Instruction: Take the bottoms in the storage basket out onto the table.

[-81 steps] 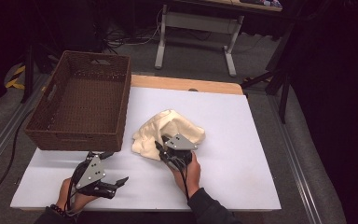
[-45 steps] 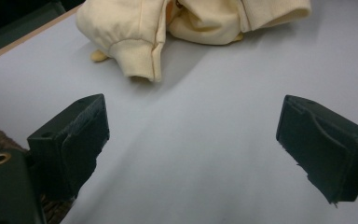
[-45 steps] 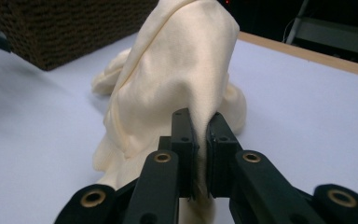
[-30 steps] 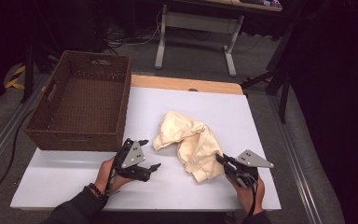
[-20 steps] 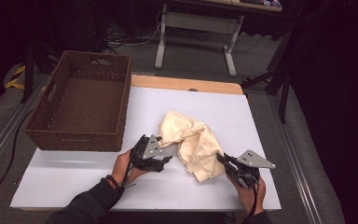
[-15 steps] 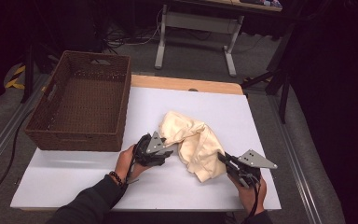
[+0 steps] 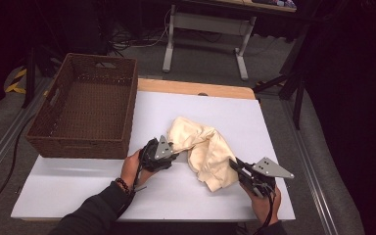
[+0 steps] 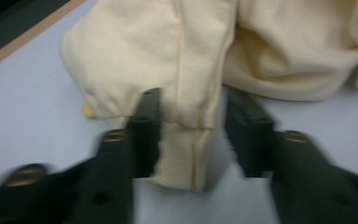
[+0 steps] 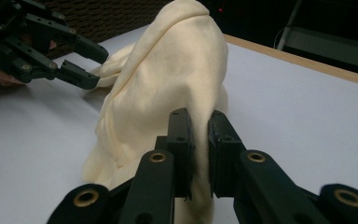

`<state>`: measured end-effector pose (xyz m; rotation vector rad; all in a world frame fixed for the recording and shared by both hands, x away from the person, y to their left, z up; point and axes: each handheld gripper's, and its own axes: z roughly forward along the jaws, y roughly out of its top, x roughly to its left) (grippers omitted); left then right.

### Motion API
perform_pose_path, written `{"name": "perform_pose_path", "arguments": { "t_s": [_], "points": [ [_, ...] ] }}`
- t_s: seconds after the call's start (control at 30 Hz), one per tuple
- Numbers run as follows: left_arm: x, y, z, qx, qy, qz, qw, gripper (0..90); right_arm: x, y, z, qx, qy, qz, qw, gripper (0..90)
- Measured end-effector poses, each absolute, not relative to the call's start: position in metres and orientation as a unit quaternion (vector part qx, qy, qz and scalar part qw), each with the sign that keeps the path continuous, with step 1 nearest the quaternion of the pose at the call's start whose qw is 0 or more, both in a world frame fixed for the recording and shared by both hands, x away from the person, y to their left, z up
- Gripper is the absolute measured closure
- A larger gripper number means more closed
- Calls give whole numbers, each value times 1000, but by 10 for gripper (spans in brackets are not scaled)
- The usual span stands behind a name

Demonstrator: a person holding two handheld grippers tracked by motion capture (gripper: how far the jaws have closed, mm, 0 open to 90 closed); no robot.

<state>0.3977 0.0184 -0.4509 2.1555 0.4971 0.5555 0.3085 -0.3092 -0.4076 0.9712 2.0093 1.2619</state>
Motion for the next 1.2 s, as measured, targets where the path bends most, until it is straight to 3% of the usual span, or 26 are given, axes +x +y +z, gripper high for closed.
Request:
{"name": "perform_pose_path", "arguments": {
  "t_s": [0.3, 0.37, 0.47, 0.53, 0.6, 1.2],
  "points": [
    [413, 2, -453, 867, 211, 227, 389, 383, 310, -309, -409, 365, 749, 473, 285, 779],
    [418, -1, -455, 869, 217, 233, 379, 398, 310, -309, -409, 364, 750, 474, 283, 774],
    [421, -3, -456, 869, 224, 245, 368, 501, 310, -309, -409, 363, 750, 474, 283, 769],
    [419, -1, -453, 867, 224, 242, 374, 664, 310, -309, -409, 362, 750, 474, 285, 766],
    [417, 1, -451, 865, 224, 244, 376, 711, 310, -310, -409, 362, 750, 475, 284, 760],
    [358, 62, -438, 868, 184, 236, 397, 727, 309, -296, -414, 339, 767, 481, 256, 811]
  ]
}}
